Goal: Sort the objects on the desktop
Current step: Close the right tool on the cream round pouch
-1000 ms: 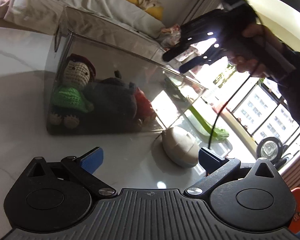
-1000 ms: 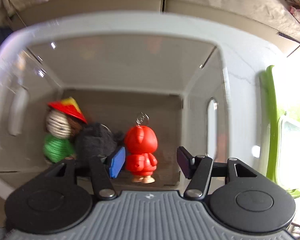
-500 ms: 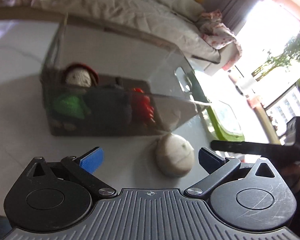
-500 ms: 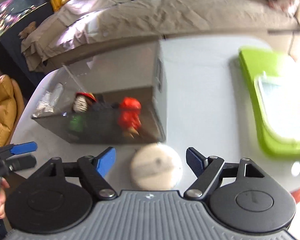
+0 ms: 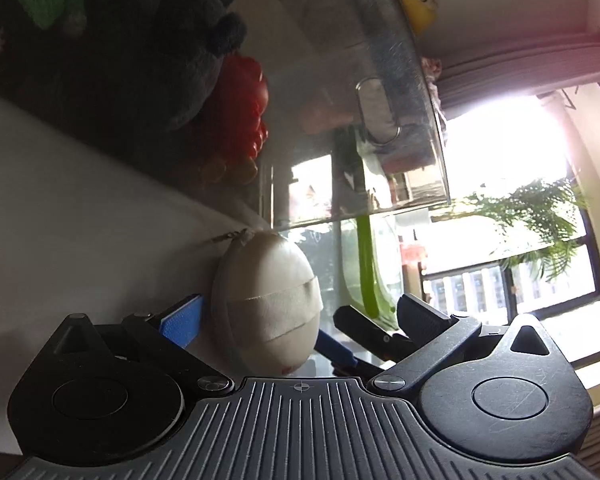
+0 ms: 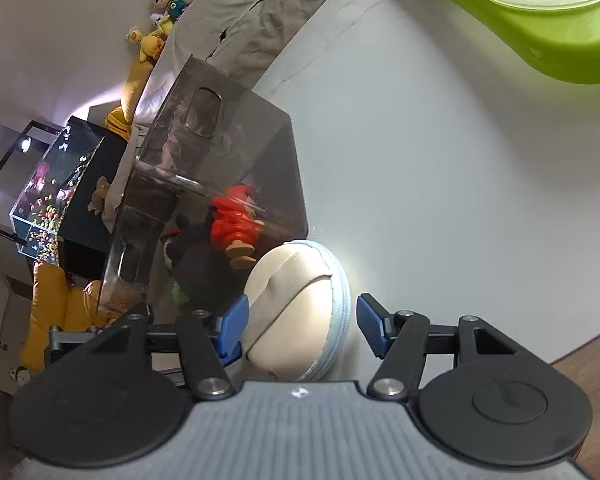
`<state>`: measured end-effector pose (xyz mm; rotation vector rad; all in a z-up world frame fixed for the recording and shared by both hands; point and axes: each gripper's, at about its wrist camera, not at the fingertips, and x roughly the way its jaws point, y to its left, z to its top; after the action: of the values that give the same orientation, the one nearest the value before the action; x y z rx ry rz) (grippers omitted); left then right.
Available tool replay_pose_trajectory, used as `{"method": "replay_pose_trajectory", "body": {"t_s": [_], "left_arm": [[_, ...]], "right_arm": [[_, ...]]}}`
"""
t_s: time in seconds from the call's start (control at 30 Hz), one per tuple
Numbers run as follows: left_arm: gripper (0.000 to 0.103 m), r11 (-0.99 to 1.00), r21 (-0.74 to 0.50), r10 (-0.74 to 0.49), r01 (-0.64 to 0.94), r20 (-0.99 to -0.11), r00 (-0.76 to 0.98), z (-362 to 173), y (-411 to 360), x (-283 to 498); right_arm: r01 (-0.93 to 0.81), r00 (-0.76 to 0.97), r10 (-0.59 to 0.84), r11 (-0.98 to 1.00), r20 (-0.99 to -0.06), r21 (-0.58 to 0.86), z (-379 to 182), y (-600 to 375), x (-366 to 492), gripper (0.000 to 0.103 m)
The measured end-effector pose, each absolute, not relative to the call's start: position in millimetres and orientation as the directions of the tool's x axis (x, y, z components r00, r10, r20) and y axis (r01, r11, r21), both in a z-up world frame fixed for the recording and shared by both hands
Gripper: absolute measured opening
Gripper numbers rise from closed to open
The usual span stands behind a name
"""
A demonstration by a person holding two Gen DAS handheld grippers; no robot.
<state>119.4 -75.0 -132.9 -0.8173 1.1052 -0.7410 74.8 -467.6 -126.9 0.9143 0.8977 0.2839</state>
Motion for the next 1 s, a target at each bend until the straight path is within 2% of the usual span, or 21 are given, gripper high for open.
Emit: {"method": "replay_pose_trajectory", "body": {"t_s": [0.2, 0.3, 0.57, 0.63, 0.73, 0.93, 0.97, 1.0], "left_arm": [[0.103, 0.429, -0.898, -0.886, 0.101, -0.397, 0.239, -142.2, -87.1, 120.5], [0.103, 0.355, -0.922, -0.918, 0.153, -0.312, 0.245, -126.9, -85.0, 116.5], [0.103, 0.337, -0.925, -0.924, 0.174, -0.290, 0.251, -116.4, -96.2, 123.2], [0.103, 0.372, -0.911, -0.910, 0.177, -0.320, 0.262, -116.0, -99.4, 126.4], [0.103, 0.425, -0.892, -0.886, 0.156, -0.375, 0.272, -124.2, -107.3, 129.2], [0.103, 0.405, -0.904, -0.889, 0.137, -0.354, 0.292, -116.6, -102.4, 124.0], [0.103, 0.396, -0.907, -0.892, 0.144, -0.344, 0.293, -114.2, -99.7, 122.1], [0.103, 0.387, -0.910, -0.896, 0.151, -0.332, 0.294, -111.9, -96.9, 120.2]], "right_arm": [[0.138, 0.628, 0.591, 0.556, -0.507, 0.819, -140.7, -470.3, 80.0, 0.060], [0.143, 0.643, 0.581, 0.549, -0.499, 0.824, -141.8, -470.1, 78.3, 0.060], [0.215, 0.699, 0.579, 0.390, -0.419, 0.896, -153.9, -483.5, 65.9, 0.060], [0.247, 0.708, 0.568, 0.357, -0.419, 0.901, -156.6, -483.9, 59.7, 0.056], [0.245, 0.728, 0.541, 0.370, -0.422, 0.896, -150.1, -480.6, 52.6, 0.042], [0.164, 0.749, 0.530, 0.431, -0.397, 0.887, -117.2, -476.2, 39.7, 0.028], [0.150, 0.754, 0.526, 0.445, -0.393, 0.883, -110.7, -475.9, 37.0, 0.015], [0.126, 0.754, 0.537, 0.446, -0.378, 0.886, -105.0, -476.4, 34.9, 0.007]]}}
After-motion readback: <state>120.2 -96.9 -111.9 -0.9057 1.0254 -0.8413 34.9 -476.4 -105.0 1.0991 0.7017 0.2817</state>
